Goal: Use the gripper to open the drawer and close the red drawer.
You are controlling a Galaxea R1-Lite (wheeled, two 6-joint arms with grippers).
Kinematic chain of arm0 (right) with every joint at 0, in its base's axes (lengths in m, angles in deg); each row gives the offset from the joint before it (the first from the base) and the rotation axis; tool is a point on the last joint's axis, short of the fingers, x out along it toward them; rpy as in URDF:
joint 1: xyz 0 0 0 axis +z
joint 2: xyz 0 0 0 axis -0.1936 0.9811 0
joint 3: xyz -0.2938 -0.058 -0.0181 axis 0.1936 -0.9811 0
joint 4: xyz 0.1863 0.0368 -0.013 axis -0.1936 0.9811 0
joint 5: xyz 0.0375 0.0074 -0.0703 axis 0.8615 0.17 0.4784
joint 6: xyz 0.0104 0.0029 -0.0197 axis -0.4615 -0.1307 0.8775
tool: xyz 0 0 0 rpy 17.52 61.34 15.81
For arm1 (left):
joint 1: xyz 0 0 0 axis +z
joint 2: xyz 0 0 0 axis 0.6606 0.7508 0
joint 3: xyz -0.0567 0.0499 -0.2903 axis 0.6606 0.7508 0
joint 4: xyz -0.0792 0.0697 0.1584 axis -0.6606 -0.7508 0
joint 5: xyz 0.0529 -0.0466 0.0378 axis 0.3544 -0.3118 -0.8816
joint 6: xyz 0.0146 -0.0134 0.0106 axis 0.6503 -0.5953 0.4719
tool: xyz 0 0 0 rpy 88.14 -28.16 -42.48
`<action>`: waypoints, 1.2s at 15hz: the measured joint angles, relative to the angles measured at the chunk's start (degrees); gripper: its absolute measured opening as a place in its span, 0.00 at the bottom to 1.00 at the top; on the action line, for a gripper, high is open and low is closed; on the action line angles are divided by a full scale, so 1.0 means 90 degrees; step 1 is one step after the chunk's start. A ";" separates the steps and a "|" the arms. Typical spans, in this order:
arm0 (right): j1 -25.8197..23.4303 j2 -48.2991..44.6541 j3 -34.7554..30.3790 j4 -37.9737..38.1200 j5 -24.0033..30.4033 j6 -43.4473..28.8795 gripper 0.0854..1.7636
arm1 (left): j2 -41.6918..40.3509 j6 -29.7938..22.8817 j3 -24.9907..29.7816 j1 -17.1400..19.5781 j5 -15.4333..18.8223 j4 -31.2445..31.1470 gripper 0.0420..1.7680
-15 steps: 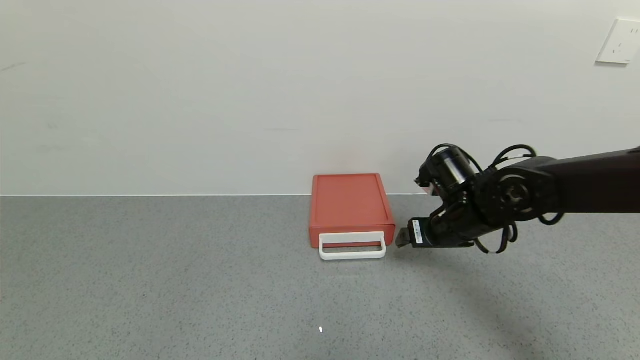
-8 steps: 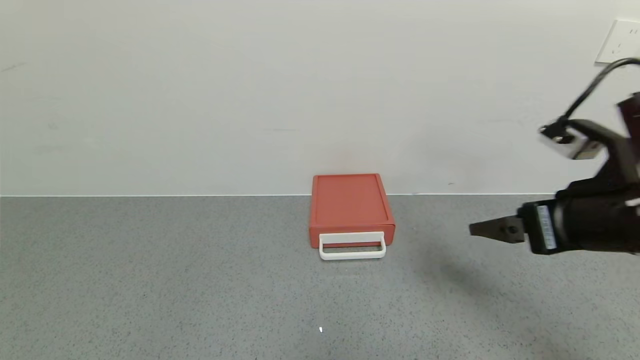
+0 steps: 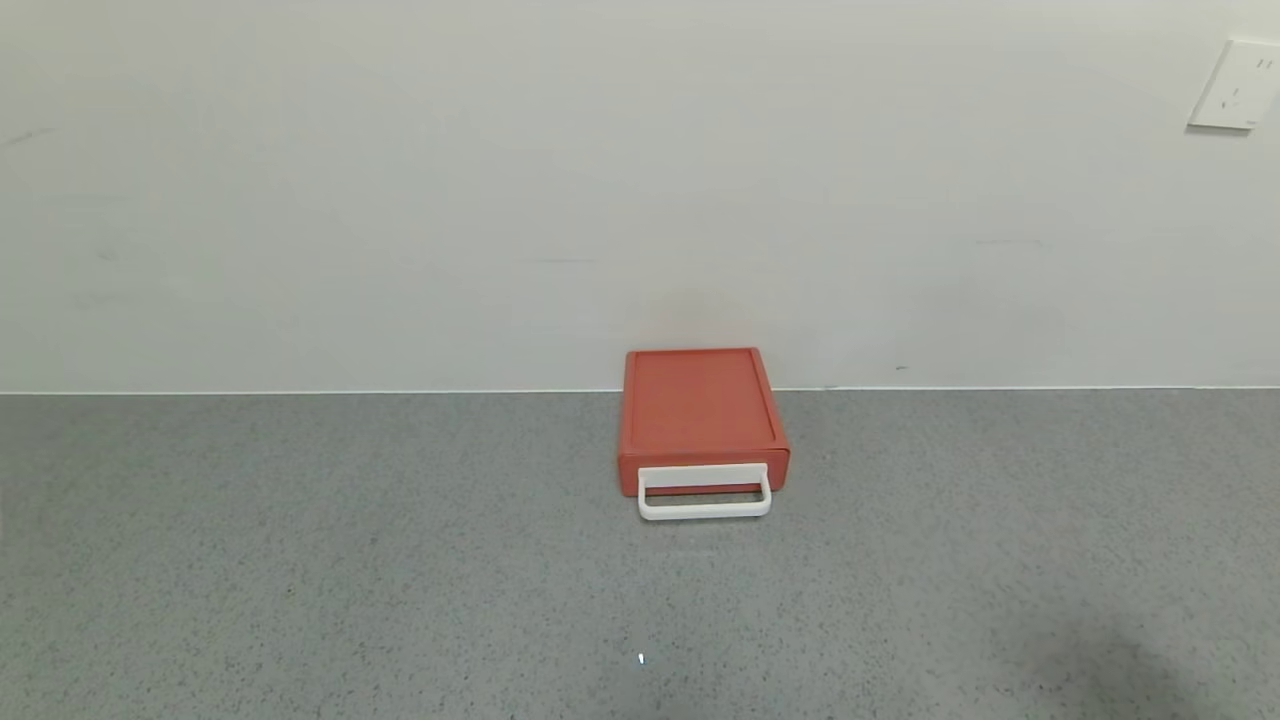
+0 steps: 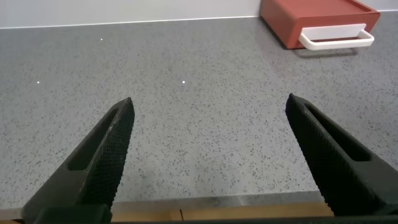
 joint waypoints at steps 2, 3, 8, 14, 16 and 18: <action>-0.0608 -0.0658 -0.0092 0.0192 -0.0057 0.0000 0.97 | 0.0000 0.0000 0.0000 0.0000 -0.0003 -0.0003 0.99; -0.0903 -0.0959 -0.0157 0.0226 -0.0083 -0.0004 0.97 | 0.0000 0.0000 0.0000 0.0000 -0.0005 -0.0003 0.99; -0.2009 -0.2154 -0.0612 0.0257 -0.0156 -0.0009 0.97 | 0.0000 0.0000 0.0000 0.0000 -0.0005 -0.0003 0.99; -0.2258 -0.3560 -0.1751 0.0196 0.0267 0.0331 0.97 | 0.0000 -0.0009 0.0000 0.0000 0.0003 -0.0003 0.99; -0.2251 -0.4153 -0.2426 -0.0007 0.0439 0.0600 0.97 | 0.0000 -0.0009 0.0000 0.0000 0.0007 -0.0003 0.99; -0.2253 -0.4478 -0.3176 -0.0884 0.0423 0.0627 0.97 | 0.0000 -0.0009 0.0000 0.0000 0.0003 -0.0003 0.99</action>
